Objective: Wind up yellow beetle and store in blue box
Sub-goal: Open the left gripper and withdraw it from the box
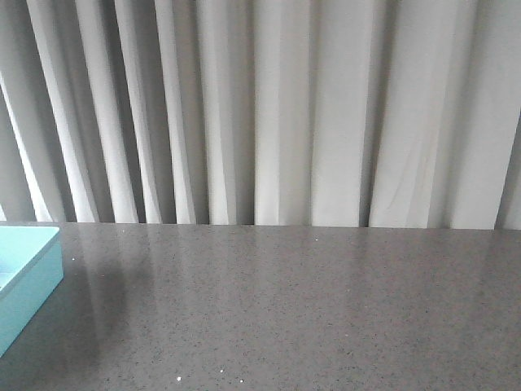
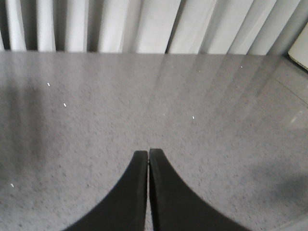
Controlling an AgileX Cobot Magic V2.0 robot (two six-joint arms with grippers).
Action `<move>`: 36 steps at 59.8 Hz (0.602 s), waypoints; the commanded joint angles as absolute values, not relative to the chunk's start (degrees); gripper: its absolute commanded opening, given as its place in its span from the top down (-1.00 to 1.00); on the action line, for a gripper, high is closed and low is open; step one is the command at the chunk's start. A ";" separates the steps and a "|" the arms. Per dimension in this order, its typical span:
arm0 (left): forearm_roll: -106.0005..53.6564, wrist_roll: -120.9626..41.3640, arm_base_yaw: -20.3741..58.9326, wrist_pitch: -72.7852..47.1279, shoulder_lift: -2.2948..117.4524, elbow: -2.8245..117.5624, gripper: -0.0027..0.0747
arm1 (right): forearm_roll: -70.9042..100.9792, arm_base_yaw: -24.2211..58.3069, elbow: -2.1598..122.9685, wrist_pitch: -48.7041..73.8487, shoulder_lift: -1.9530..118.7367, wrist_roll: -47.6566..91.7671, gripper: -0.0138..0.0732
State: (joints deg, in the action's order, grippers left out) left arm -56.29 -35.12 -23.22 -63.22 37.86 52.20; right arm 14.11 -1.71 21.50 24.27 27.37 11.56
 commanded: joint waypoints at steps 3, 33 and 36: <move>-63.17 -35.12 -22.66 -60.20 34.54 46.07 0.95 | 13.97 -1.90 23.02 20.48 27.54 11.74 0.70; -61.56 -47.68 -22.66 -50.32 28.54 44.88 0.95 | 13.97 -1.90 23.02 20.48 27.54 11.74 0.70; -61.61 -49.70 -22.60 -51.22 28.54 44.84 0.95 | 13.97 -1.90 23.02 20.48 27.54 11.74 0.70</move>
